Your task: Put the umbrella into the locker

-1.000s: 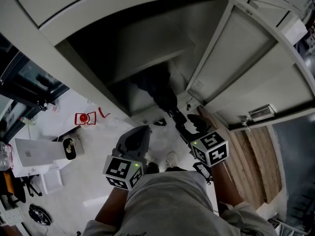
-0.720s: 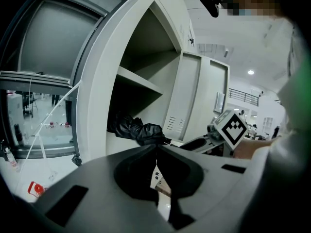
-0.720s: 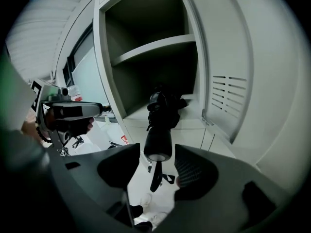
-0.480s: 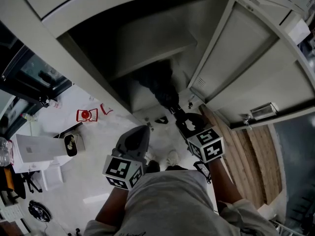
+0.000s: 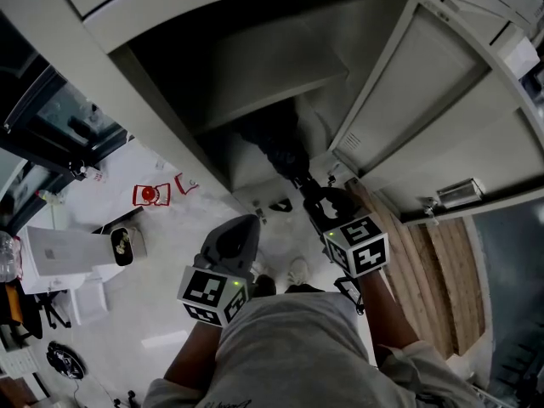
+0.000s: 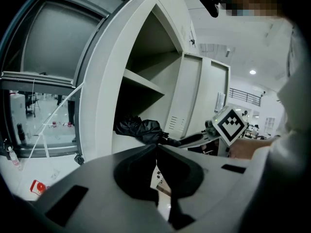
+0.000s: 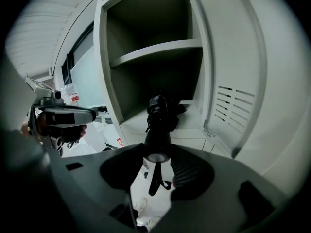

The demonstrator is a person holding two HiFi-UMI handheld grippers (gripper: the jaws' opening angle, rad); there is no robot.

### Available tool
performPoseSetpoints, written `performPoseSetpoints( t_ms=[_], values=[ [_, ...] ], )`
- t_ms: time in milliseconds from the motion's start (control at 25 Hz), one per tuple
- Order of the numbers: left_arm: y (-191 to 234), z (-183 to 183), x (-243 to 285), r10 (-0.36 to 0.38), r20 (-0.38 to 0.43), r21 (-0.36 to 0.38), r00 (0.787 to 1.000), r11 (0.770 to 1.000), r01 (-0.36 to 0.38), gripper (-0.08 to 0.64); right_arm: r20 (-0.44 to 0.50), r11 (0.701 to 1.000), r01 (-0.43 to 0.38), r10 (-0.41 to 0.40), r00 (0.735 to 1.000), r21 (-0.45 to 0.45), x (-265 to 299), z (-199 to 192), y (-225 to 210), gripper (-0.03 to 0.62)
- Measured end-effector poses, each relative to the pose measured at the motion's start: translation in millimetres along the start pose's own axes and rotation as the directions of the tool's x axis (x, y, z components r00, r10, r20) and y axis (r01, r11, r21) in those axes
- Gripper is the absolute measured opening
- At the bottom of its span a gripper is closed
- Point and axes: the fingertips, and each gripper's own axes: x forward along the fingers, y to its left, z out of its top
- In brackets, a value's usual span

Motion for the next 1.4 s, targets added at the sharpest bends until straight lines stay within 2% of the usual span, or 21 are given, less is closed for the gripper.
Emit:
performPoseSetpoints(
  t_ms=[520,840,1400],
  values=[
    [28.5,5.0,-11.1,0.055,0.015,-0.012,0.998,0.998,-0.055,0.017,0.036,0.999,-0.015,0.016,0.999,-0.038,43.7,47.2,-1.6,0.189],
    [45.0,8.9,-13.6,0.088,0.021,-0.021,0.996,0.996,-0.088,0.017,0.021,0.999,-0.006,0.007,1.0,-0.052,66.3,64.8,-10.2,0.189],
    [56.5,10.6,-15.3,0.111,0.016,-0.027,0.994,0.994,-0.11,0.017,-0.024,0.998,-0.013,0.011,1.0,-0.064,86.6,61.4,-12.9,0.189]
  ],
)
